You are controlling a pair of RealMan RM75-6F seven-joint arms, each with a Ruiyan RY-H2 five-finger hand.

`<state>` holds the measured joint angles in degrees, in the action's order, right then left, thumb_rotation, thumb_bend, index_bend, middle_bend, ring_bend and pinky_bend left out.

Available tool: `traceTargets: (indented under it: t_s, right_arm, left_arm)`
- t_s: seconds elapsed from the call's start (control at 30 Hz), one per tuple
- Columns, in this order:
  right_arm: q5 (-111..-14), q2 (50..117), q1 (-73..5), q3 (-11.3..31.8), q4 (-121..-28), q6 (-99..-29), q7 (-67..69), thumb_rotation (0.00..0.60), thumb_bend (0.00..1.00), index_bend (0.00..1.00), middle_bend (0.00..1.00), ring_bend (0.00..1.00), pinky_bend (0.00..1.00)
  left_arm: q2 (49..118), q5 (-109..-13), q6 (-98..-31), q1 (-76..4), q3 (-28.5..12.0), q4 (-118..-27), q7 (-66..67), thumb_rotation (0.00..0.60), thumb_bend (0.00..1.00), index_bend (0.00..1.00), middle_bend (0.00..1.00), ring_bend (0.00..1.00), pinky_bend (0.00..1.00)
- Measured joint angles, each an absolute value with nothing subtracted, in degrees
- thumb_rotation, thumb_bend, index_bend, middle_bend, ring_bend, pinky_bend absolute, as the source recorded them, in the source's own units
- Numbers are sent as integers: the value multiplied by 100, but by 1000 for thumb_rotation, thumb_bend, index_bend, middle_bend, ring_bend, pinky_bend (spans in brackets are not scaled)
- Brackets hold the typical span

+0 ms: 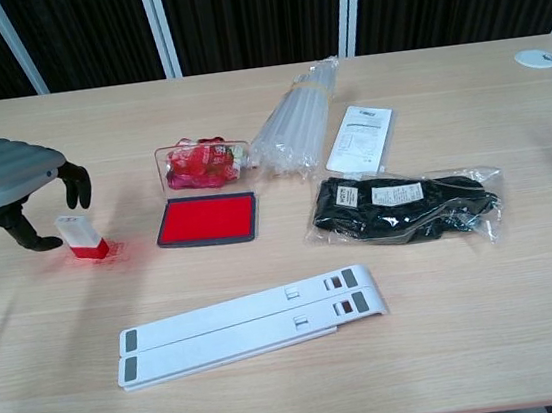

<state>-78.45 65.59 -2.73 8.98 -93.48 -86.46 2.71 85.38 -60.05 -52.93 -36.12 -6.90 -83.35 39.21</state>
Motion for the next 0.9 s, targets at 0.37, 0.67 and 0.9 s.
traceTargets:
  t_s: [0.37, 0.67, 0.9]
  right_arm:
    - [-7871, 6560, -269, 894, -9333, -8661, 309, 600, 42, 0, 0, 0, 177]
    - [-7876, 6561, -265, 892, -9326, -8666, 317, 600, 52, 0, 0, 0, 177]
    - [-7872, 6561, -264, 895, -9331, -8668, 326, 600, 54, 0, 0, 0, 177]
  left_arm:
    - [8708, -5941, -5250, -3734, -584, -8136, 3891, 600, 289, 448, 421, 173, 236]
    - [8753, -5960, -5237, -3766, -483, -8051, 3821, 600, 334, 478, 449, 183, 236]
    - [8761, -5985, -5263, -3783, -434, -7996, 3776, 600, 335, 485, 459, 184, 236]
